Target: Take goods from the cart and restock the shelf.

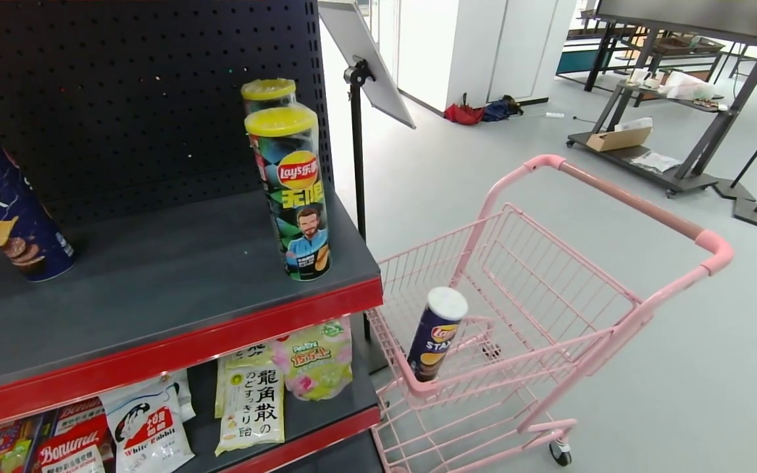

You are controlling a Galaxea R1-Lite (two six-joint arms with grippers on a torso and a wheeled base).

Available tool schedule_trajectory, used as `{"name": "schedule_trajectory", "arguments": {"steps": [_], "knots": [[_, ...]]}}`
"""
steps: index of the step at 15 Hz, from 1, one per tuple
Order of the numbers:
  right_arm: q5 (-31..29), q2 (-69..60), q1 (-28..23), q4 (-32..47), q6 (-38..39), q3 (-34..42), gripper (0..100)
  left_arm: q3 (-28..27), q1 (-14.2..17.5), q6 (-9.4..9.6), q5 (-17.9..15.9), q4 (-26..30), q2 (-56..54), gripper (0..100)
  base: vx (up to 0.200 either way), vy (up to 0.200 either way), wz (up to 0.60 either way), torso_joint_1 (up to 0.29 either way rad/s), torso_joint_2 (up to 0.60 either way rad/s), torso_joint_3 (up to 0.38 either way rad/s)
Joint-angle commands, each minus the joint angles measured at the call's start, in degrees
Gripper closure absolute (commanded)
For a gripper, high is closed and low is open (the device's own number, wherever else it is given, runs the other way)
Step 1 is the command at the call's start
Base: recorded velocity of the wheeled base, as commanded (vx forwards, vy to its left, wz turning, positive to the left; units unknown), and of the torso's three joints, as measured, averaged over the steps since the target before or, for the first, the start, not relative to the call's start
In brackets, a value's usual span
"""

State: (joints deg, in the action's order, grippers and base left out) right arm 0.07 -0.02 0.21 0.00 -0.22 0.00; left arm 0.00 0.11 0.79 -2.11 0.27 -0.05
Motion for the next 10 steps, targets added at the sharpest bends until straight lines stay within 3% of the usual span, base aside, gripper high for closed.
{"name": "schedule_trajectory", "arguments": {"steps": [1, 10], "knots": [[0.01, 0.02, -0.03, 0.0, -0.04, 0.0, 0, 0.0, -0.02, 0.0, 0.0, 0.0, 0.05, 0, 0.0, 0.0, 0.0, -0.149, 0.41, 0.256], [0.19, 0.02, -0.03, -0.09, 0.04, 0.0, 0, 0.0, -0.02, 0.0, 0.0, 0.0, 0.05, 0, 0.0, 0.0, 0.0, -0.172, 0.53, 0.35]]}}
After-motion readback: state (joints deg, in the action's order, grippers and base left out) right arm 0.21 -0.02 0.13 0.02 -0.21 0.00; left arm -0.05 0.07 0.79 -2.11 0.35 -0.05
